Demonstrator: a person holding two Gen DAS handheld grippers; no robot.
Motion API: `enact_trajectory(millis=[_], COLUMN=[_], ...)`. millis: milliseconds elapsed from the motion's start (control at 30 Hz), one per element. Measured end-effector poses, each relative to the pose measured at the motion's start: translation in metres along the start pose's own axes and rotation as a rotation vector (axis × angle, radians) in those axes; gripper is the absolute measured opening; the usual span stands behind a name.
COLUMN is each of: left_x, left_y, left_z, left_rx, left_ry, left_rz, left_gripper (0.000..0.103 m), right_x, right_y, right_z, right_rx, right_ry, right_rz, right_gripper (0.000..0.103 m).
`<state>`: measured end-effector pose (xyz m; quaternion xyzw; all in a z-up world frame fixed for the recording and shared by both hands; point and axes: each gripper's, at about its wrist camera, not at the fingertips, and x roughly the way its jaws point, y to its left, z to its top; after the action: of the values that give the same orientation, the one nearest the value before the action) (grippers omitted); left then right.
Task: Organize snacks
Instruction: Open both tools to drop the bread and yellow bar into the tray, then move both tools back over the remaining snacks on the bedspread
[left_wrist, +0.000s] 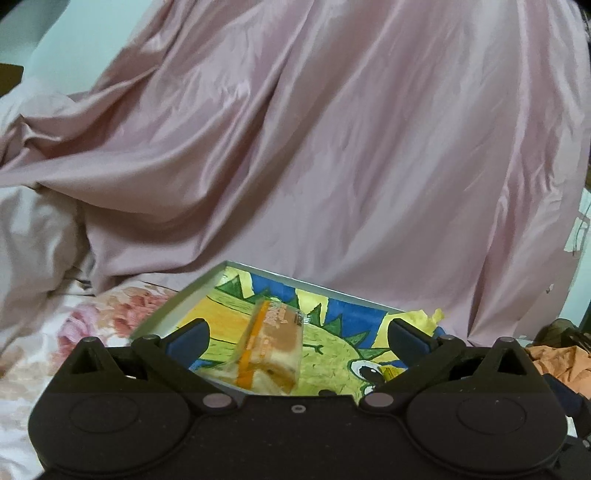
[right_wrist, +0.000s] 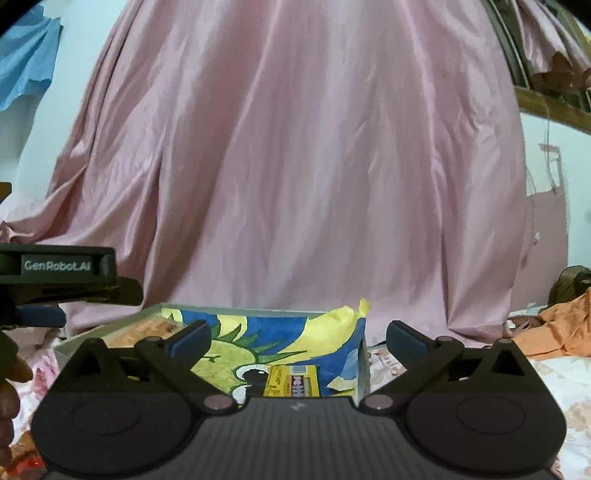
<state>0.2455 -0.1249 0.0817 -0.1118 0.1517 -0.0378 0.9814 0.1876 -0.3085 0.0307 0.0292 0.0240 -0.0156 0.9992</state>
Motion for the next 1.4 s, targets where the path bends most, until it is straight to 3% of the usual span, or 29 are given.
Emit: enact_trajectory(millis=[467, 800, 1167, 1400], left_x=[-0.088, -0.136, -0.17, -0.165], left_y=[0.035, 0.068, 0.099, 0.104], left_z=[-0.024, -0.051, -0.107, -0.129], left_rx=[0.001, 0.016, 0.057, 0.117], left_ry=[-0.004, 0.043, 0.162, 0.267], left_rz=[0.006, 0.036, 0.061, 0.06], left_gripper=[0.102, 0.102, 0.102, 0.102], right_x=[-0.096, -0.139, -0.141, -0.121], right_y=[0.01, 0.027, 0.041, 0.051], right_z=[-0.004, -0.02, -0.042, -0.058], right_rx=[0.095, 0.083, 0.059, 0.038], right_ry=[0.039, 0.138, 0.419, 0.595], right_rz=[0.006, 0.041, 0.017, 0.033], right_gripper=[0.103, 0.103, 0.103, 0.103])
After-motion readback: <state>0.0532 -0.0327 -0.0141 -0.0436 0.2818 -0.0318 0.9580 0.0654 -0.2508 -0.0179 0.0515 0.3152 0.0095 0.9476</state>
